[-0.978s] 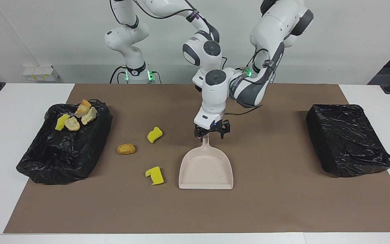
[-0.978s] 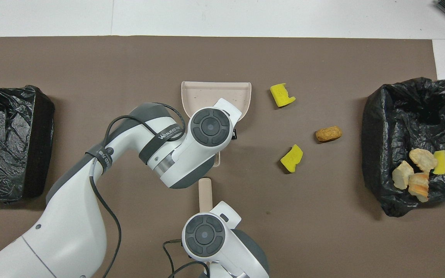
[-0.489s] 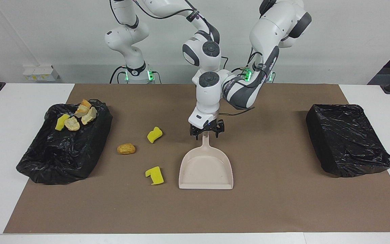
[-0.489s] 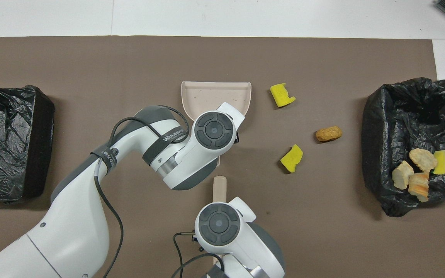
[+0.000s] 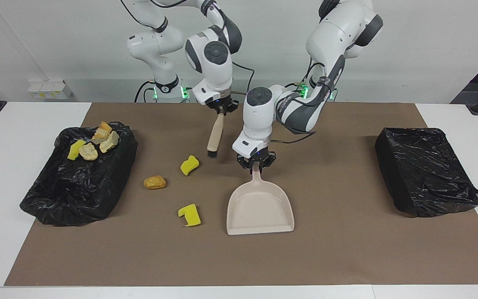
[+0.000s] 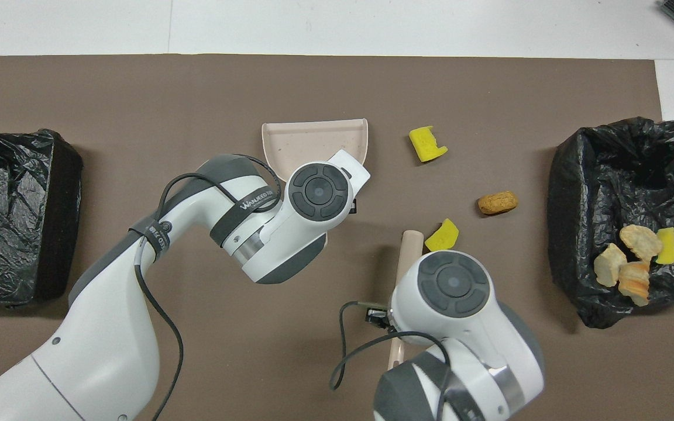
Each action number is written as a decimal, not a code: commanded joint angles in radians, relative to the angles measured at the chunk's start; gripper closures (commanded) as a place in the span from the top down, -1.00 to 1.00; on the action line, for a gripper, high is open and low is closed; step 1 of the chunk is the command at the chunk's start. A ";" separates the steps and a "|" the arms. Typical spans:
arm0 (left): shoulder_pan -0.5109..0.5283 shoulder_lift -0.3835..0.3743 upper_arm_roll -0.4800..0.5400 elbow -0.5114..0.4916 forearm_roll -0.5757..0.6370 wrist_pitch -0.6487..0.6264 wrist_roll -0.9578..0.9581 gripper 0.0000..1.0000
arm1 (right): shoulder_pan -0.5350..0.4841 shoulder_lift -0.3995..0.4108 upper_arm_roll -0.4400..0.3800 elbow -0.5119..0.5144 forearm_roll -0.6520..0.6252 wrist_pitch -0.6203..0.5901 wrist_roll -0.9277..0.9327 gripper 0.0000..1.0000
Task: Sweep and dump trash in bin
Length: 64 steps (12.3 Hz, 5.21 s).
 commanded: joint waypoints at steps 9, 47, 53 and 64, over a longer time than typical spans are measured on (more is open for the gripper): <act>0.170 -0.229 0.009 -0.034 -0.017 -0.180 1.125 -1.00 | -0.484 0.027 0.013 -0.068 -0.324 0.102 -0.452 -1.00; 0.127 -0.382 0.037 -0.446 -0.329 0.135 1.299 -1.00 | -0.317 0.610 0.038 0.642 -0.496 0.035 -0.854 -1.00; 0.126 -0.381 0.037 -0.466 -0.327 0.121 1.296 -1.00 | -0.288 0.539 0.162 0.506 -0.353 -0.008 -0.944 -1.00; 0.152 -0.343 0.077 -0.407 -0.332 0.149 1.273 -1.00 | -0.341 0.415 0.176 0.492 0.021 -0.207 -0.955 -1.00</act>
